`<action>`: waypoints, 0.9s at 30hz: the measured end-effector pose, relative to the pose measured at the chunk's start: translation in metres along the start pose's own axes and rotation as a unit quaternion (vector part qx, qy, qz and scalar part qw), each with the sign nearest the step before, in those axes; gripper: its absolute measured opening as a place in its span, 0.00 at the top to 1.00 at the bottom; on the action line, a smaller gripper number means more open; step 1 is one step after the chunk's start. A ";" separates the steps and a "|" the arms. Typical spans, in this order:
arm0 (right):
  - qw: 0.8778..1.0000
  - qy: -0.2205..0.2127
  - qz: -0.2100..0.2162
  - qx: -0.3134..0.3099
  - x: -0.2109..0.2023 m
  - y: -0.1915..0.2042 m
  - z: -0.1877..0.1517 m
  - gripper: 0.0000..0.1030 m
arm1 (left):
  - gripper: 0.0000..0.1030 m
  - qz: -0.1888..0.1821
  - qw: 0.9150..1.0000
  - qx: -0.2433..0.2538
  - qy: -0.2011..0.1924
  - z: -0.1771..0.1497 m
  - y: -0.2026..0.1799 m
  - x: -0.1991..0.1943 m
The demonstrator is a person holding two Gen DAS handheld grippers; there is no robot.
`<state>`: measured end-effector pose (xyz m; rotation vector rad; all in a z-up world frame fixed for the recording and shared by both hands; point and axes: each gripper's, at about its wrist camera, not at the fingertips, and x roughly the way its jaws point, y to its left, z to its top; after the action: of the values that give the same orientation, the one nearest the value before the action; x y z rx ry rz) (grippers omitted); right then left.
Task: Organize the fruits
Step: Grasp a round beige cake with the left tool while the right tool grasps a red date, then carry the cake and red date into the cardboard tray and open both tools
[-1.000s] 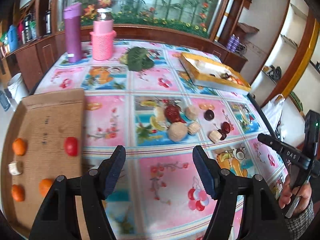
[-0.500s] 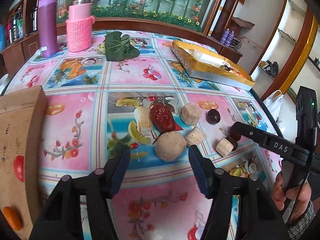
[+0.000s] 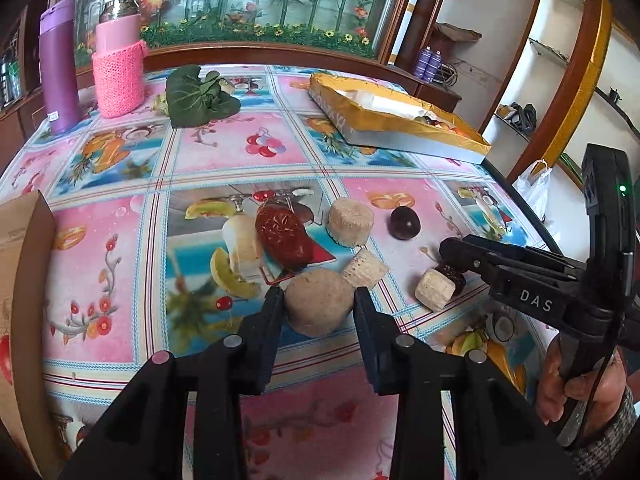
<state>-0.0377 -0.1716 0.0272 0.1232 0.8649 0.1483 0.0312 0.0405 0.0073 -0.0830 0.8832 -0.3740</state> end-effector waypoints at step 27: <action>0.997 -0.037 0.053 -0.033 -0.071 0.059 -0.006 0.77 | 0.67 0.020 0.991 -0.082 -0.102 -0.031 0.045 -0.141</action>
<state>-0.0922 -0.1264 0.0861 0.1123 0.7792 0.2705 -0.0609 0.1351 0.0817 -0.2498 0.7099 -0.2498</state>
